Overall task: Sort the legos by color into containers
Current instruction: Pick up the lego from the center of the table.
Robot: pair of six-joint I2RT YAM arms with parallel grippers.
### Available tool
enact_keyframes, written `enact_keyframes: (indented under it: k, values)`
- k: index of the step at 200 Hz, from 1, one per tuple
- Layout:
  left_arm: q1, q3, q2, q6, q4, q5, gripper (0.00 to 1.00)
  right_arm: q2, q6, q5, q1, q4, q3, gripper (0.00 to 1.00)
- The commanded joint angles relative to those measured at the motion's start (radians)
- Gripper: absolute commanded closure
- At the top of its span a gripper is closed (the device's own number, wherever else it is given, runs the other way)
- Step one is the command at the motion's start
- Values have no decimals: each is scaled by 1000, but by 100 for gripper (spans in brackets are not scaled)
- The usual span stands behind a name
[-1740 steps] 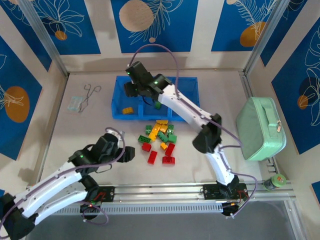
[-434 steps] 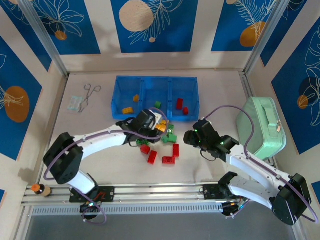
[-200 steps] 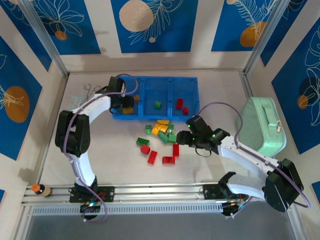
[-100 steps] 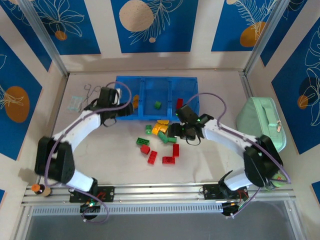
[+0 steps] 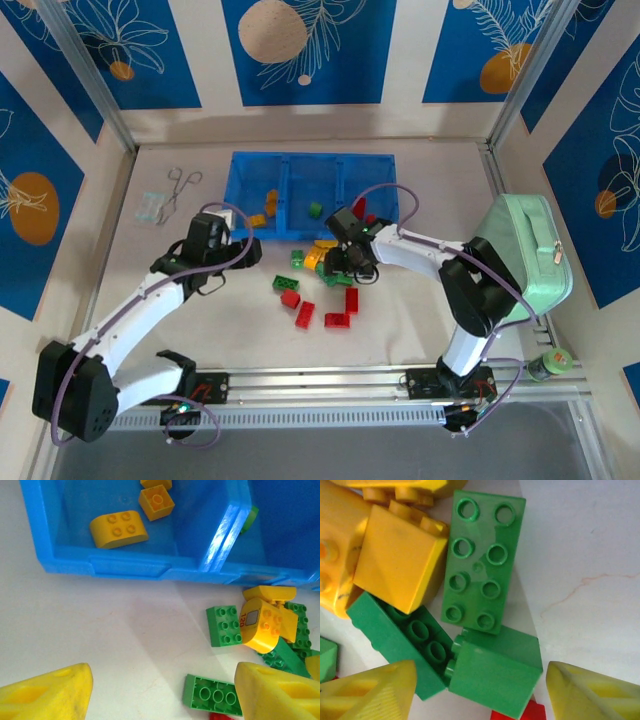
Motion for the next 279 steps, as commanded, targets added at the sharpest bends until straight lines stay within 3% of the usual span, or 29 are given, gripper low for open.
enact_keyframes:
  k: [1, 114, 155, 185, 225, 279]
  values:
    - [-6, -31, -19, -16, -4, -20, 25, 34, 21, 38, 8, -65, 35, 33]
    - [-8, -86, -20, -27, 35, -9, 26, -22, 82, 76, 5, -52, -60, 40]
    - [-12, -98, -29, -30, 32, -8, 27, -33, 84, 109, 30, -85, -32, 53]
    - [-14, -102, -43, -25, 16, -12, 28, -65, 73, 165, 53, -156, 35, 63]
    - [-41, -114, -76, -29, 8, -11, 28, -94, 10, 217, 62, -216, 181, 64]
    - [-153, -154, -76, -61, 13, -49, 28, 114, -139, 167, 17, -240, 503, 63]
